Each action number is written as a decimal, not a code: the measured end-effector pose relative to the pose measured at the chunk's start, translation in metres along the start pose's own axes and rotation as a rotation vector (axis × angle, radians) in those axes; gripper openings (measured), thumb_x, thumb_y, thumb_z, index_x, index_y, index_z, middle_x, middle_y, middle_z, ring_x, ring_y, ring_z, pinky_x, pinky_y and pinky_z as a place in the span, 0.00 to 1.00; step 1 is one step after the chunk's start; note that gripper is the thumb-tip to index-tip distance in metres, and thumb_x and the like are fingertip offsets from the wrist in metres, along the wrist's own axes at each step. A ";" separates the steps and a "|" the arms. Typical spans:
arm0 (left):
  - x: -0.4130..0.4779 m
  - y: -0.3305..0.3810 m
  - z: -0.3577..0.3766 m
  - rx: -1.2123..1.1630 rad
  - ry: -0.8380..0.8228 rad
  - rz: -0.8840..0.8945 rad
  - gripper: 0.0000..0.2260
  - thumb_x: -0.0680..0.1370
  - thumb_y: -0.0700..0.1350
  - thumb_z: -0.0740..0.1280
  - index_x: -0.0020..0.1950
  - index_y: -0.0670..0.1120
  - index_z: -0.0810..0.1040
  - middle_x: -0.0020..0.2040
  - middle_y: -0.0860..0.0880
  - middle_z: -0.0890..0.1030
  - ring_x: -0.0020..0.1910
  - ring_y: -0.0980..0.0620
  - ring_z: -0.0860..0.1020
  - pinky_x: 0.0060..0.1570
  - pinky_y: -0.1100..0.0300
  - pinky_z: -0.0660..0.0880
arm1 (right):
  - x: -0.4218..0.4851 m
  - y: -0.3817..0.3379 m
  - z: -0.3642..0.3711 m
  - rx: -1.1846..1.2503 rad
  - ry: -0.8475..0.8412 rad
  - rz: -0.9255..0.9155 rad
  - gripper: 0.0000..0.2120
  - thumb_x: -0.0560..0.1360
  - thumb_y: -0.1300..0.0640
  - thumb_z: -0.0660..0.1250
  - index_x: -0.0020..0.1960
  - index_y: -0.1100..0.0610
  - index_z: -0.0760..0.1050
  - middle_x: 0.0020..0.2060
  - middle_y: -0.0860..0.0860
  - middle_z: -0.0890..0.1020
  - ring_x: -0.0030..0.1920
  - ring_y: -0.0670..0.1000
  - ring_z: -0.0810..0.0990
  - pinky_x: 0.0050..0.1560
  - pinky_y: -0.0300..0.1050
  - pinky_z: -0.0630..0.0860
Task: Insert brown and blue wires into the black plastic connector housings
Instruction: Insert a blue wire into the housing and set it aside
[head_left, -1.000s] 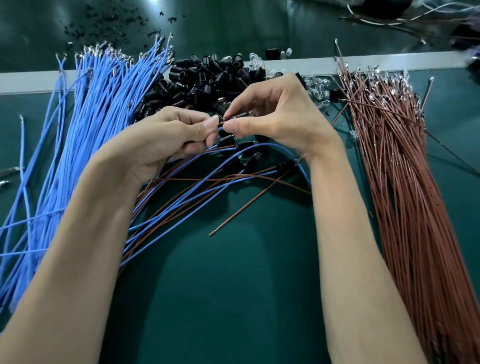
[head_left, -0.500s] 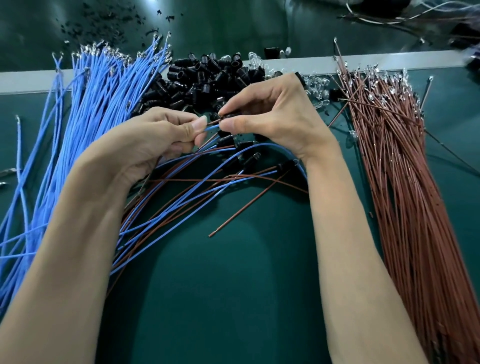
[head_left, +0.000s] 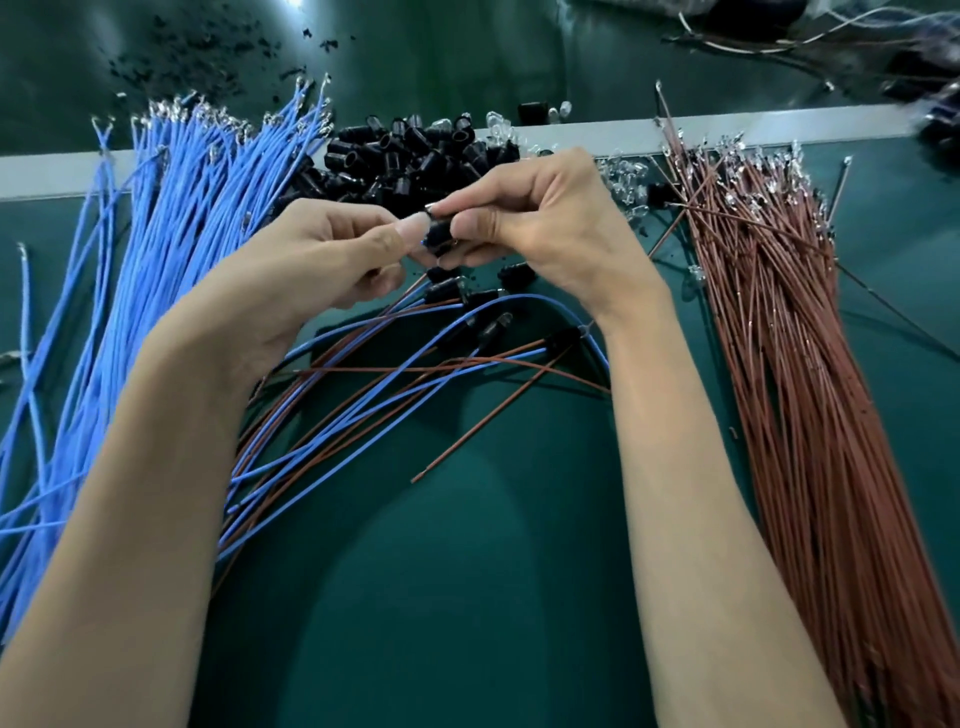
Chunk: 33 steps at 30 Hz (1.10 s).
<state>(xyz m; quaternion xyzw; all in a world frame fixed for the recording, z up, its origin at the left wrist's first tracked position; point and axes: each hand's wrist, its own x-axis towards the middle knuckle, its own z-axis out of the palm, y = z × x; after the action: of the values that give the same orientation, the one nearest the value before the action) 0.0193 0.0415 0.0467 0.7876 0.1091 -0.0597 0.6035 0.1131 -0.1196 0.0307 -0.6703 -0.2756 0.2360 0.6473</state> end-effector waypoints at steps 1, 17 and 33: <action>0.000 0.000 0.002 0.009 0.020 0.009 0.11 0.75 0.53 0.65 0.40 0.47 0.80 0.26 0.54 0.70 0.28 0.59 0.65 0.28 0.71 0.60 | 0.000 0.000 0.001 0.000 -0.012 0.002 0.13 0.72 0.72 0.69 0.55 0.63 0.78 0.32 0.48 0.84 0.34 0.49 0.85 0.37 0.35 0.79; -0.007 0.005 -0.009 0.399 -0.099 -0.008 0.14 0.66 0.62 0.70 0.38 0.52 0.84 0.29 0.56 0.79 0.27 0.60 0.70 0.31 0.71 0.64 | -0.008 -0.009 -0.025 -0.435 0.017 0.162 0.04 0.70 0.56 0.75 0.44 0.54 0.83 0.33 0.50 0.85 0.32 0.40 0.79 0.36 0.32 0.74; 0.026 0.001 0.023 0.829 0.319 0.214 0.08 0.74 0.48 0.71 0.51 0.47 0.80 0.49 0.47 0.78 0.48 0.46 0.76 0.53 0.51 0.73 | -0.012 -0.001 -0.058 -0.783 0.393 0.234 0.13 0.67 0.59 0.77 0.50 0.52 0.82 0.38 0.48 0.81 0.33 0.36 0.72 0.34 0.19 0.64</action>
<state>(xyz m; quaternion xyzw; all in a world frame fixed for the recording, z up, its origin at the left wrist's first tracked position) 0.0452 0.0216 0.0357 0.9689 0.0857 0.0864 0.2156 0.1438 -0.1703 0.0340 -0.9233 -0.1385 0.0538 0.3541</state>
